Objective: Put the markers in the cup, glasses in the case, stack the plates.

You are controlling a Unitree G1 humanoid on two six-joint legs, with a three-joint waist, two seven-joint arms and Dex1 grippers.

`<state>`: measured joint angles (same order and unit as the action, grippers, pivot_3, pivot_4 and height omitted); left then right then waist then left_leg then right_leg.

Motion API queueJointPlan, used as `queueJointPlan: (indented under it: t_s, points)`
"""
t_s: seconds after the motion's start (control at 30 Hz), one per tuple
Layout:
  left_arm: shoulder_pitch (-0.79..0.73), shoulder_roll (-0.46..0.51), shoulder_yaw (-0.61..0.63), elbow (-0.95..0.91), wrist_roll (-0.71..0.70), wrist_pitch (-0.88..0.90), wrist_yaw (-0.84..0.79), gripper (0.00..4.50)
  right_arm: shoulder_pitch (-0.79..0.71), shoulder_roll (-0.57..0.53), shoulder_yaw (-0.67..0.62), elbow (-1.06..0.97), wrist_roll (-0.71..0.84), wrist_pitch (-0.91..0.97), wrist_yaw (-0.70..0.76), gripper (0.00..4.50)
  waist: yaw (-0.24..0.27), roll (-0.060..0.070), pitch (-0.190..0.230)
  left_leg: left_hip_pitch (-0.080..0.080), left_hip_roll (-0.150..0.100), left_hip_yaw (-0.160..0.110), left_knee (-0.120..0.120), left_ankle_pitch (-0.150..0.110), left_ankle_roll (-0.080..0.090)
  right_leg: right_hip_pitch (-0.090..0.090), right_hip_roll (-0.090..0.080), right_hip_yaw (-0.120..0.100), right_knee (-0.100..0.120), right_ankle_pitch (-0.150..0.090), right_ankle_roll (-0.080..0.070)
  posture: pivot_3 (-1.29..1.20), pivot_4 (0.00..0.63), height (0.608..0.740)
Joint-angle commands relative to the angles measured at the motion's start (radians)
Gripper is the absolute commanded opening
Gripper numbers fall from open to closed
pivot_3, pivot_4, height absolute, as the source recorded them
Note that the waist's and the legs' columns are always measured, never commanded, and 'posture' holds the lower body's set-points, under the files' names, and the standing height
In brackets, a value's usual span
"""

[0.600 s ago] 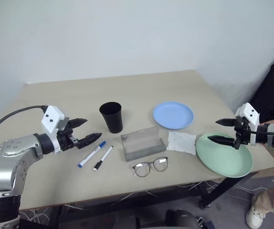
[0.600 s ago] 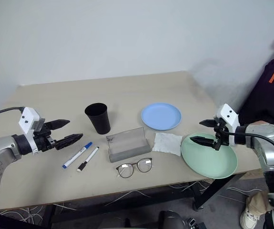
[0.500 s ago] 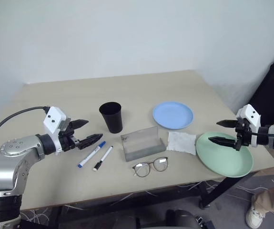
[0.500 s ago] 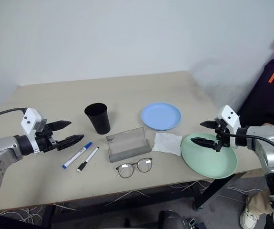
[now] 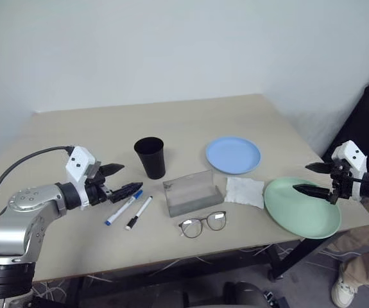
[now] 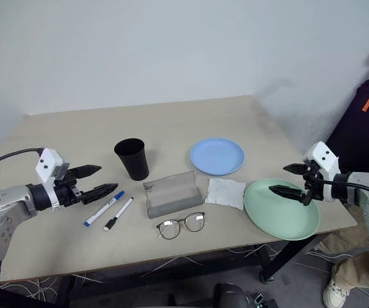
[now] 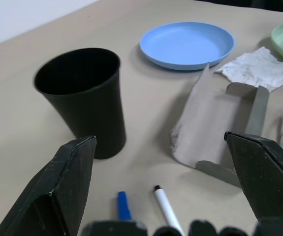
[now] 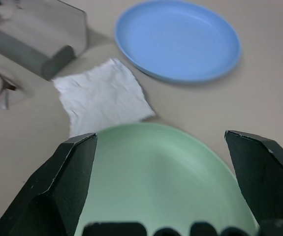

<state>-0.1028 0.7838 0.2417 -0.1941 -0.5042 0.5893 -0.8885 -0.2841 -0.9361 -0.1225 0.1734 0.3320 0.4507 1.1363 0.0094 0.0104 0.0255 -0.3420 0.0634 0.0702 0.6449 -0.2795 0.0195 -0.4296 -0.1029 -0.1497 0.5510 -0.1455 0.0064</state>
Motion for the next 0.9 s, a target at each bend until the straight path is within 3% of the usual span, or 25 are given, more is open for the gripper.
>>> queueJointPlan:
  t_s: [0.03,0.53,0.9]
  points:
    - [-0.006,0.001,-0.002,-0.025,0.002,-0.019,0.001,4.43,0.000,-0.027,-0.040,0.011,0.002,-0.004,-0.004,4.50,0.000,0.000,0.000,0.000,0.000,0.000,0.000,0.000,0.000,0.000,0.000,0.000,0.000,0.000,0.000,0.00,0.000,0.735]
    - [0.046,-0.009,-0.022,-0.036,0.022,-0.101,-0.019,4.43,-0.017,-0.005,-0.030,0.230,-0.060,-0.035,-0.090,4.50,0.000,-0.002,0.002,0.000,0.000,0.000,0.000,0.000,0.000,-0.002,0.000,-0.002,-0.003,0.000,0.000,0.00,0.000,0.735]
    - [0.049,0.000,-0.033,-0.039,0.021,-0.156,-0.101,4.43,-0.033,0.050,-0.048,0.380,-0.037,0.122,-0.182,4.50,-0.002,0.000,0.001,-0.001,0.000,0.000,0.000,0.000,0.000,-0.002,0.001,-0.007,-0.012,0.000,0.000,0.00,0.000,0.735]
